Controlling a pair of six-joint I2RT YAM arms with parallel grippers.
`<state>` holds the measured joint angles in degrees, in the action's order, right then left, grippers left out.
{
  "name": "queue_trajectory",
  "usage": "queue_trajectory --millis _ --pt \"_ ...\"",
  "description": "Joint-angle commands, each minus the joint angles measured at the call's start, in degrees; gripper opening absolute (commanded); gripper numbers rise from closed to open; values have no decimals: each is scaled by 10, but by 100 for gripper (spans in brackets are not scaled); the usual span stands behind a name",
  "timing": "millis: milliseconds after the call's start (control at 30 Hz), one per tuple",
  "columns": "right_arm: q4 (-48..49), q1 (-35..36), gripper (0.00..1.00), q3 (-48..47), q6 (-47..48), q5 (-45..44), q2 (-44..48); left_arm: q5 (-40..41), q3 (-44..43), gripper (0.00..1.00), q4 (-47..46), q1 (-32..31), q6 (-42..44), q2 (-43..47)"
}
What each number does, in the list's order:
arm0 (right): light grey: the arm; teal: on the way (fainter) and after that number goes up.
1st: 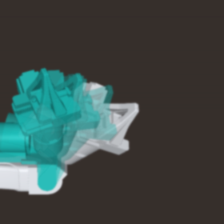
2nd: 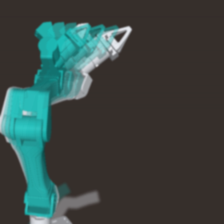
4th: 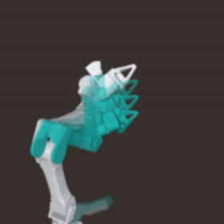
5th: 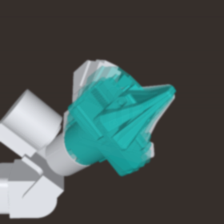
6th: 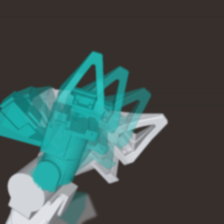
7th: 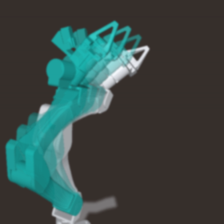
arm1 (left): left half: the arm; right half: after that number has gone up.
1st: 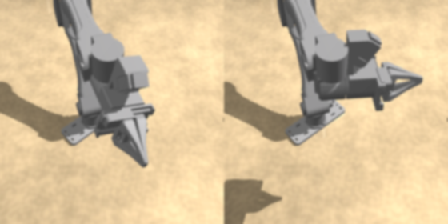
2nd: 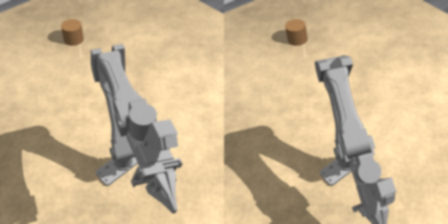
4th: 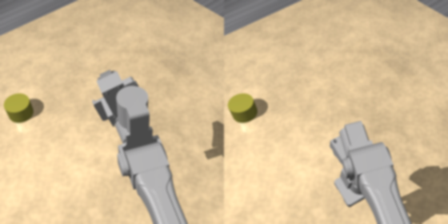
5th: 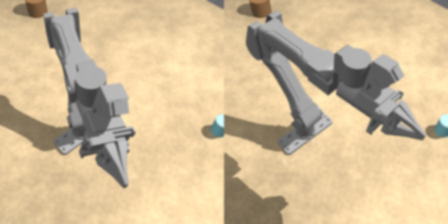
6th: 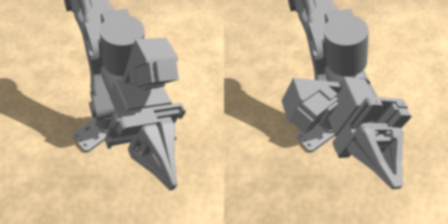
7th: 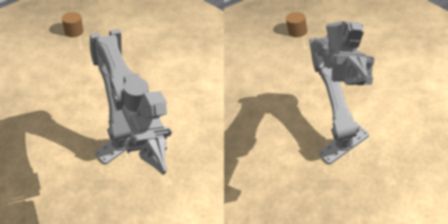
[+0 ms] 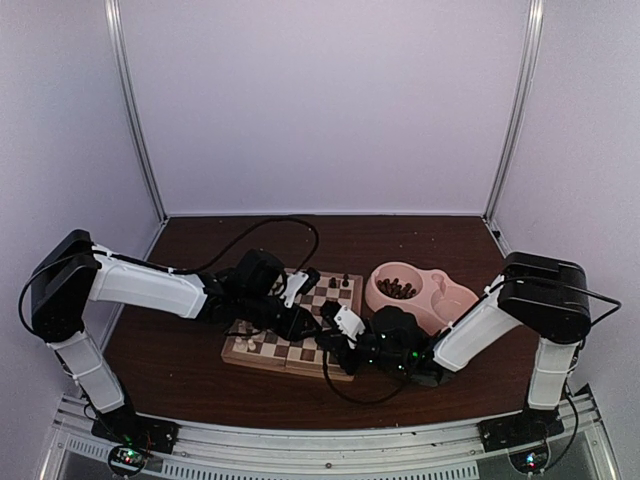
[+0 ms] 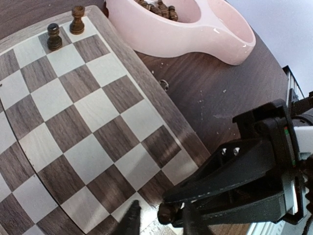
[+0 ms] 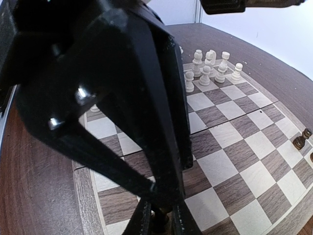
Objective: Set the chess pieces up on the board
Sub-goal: Pass from the right arm to the left
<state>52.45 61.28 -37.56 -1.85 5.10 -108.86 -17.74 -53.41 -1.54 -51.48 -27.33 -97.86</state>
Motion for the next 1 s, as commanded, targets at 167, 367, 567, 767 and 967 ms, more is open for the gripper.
queue_trajectory --millis 167,367,567,767,967 --pt "8 2 12 -5 -7 -17 23 -10 -13 35 -4 -3 -6 -10" --pt "32 2 12 5 -11 -25 23 -15 -15 24 -5 -3 -8 -14" --pt "48 2 12 11 -19 -33 22 -18 -15 37 -6 -3 -10 -13" --pt "66 2 13 15 -24 -23 19 -28 -15 23 -13 -2 -12 -16" --pt "58 2 18 10 -25 -26 16 -27 -18 12 -9 -3 -8 -18"
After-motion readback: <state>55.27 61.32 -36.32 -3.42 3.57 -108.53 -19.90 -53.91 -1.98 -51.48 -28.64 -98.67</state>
